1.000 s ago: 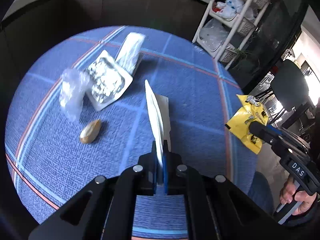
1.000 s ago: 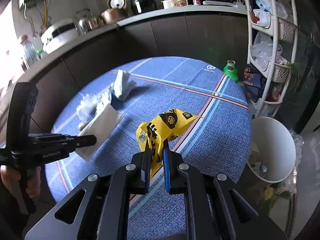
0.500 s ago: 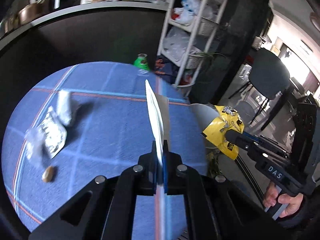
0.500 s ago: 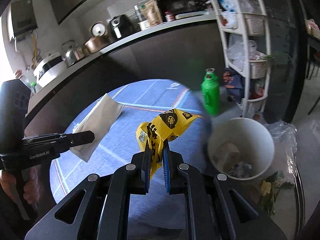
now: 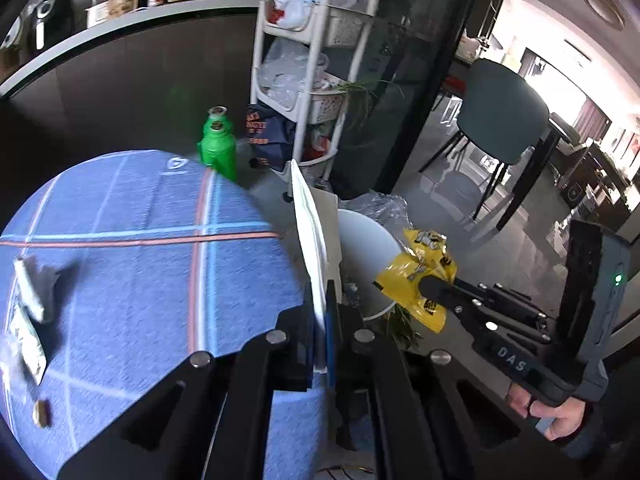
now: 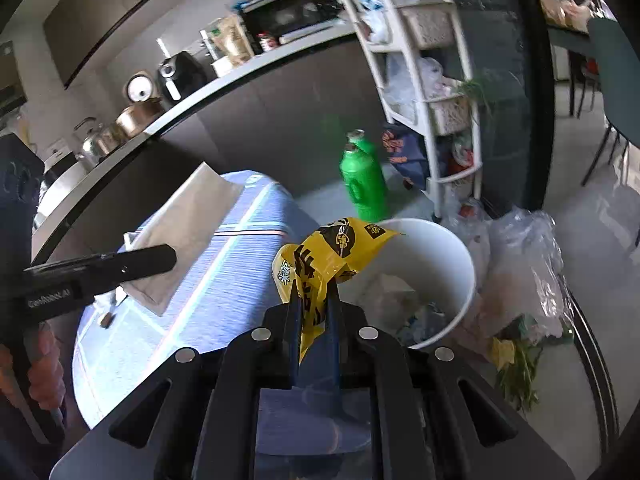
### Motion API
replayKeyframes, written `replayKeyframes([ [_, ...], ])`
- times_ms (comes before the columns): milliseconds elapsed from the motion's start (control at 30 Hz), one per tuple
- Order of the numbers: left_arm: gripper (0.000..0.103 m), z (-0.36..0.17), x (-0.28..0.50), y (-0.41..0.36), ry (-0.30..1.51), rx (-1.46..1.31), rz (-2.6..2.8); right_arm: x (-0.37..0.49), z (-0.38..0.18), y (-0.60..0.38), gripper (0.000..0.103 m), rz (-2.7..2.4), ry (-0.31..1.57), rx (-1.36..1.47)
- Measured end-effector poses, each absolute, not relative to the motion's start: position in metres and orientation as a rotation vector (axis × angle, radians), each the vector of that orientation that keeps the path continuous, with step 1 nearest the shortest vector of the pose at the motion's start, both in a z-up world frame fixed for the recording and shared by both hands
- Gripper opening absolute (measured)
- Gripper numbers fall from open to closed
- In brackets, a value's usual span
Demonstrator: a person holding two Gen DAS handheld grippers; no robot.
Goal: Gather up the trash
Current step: 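Carry the paper strip and yellow wrapper over the white bin, then open both grippers to drop paper strip and yellow wrapper into the bin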
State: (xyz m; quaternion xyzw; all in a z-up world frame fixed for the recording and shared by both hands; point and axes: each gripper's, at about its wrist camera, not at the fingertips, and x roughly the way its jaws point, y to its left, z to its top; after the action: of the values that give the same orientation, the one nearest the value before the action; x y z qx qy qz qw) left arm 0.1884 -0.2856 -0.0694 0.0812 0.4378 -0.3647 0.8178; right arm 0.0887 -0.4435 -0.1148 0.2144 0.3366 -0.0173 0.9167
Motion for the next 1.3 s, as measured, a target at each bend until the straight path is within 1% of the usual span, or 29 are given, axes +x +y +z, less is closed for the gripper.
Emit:
replayKeyframes([
  [500,0.006,-0.133,0.218,-0.355,1.096,0.212,-0.840,0.115,-0.180,-0.492,0.013,-0.109,0.787,0.495],
  [767,0.007,-0.150,0.227,-0.373,1.131,0.230,-0.844,0.136,-0.202,-0.503,0.015,-0.114,0.823,0.493],
  [800,0.007,-0.151,0.229,-0.374,1.132,0.231,-0.843,0.139,-0.205,-0.504,0.015,-0.112,0.829,0.498],
  [833,0.007,-0.153,0.231,-0.377,1.132,0.236,-0.843,0.141,-0.209,-0.505,0.019,-0.110,0.837,0.497],
  [867,0.009,-0.153,0.231,-0.378,1.127,0.241,-0.841,0.143,-0.211,-0.504,0.026,-0.110,0.844,0.491],
  [900,0.011,-0.153,0.232,-0.380,1.116,0.251,-0.836,0.144,-0.212,-0.504,0.030,-0.112,0.844,0.483],
  [933,0.019,-0.152,0.232,-0.381,1.097,0.258,-0.827,0.145,-0.213,-0.503,0.038,-0.121,0.837,0.468],
  [967,0.029,-0.151,0.233,-0.382,1.085,0.261,-0.825,0.145,-0.214,-0.503,0.040,-0.124,0.835,0.456],
  [1067,0.046,-0.144,0.237,-0.379,1.058,0.230,-0.816,0.143,-0.214,-0.500,0.041,-0.132,0.827,0.409],
  [1100,0.048,-0.142,0.239,-0.378,1.052,0.220,-0.813,0.142,-0.214,-0.500,0.042,-0.133,0.822,0.397],
  [1133,0.051,-0.138,0.239,-0.376,1.041,0.205,-0.807,0.140,-0.212,-0.499,0.049,-0.128,0.814,0.390],
  [1167,0.056,-0.136,0.240,-0.373,1.032,0.196,-0.801,0.138,-0.211,-0.498,0.057,-0.123,0.803,0.384],
  [1200,0.060,-0.133,0.240,-0.371,1.021,0.188,-0.793,0.136,-0.209,-0.497,0.061,-0.120,0.794,0.374],
  [1267,0.076,-0.125,0.238,-0.365,0.986,0.174,-0.769,0.134,-0.205,-0.491,0.073,-0.114,0.784,0.339],
  [1300,0.079,-0.122,0.237,-0.363,0.973,0.170,-0.761,0.133,-0.202,-0.487,0.075,-0.107,0.781,0.322],
])
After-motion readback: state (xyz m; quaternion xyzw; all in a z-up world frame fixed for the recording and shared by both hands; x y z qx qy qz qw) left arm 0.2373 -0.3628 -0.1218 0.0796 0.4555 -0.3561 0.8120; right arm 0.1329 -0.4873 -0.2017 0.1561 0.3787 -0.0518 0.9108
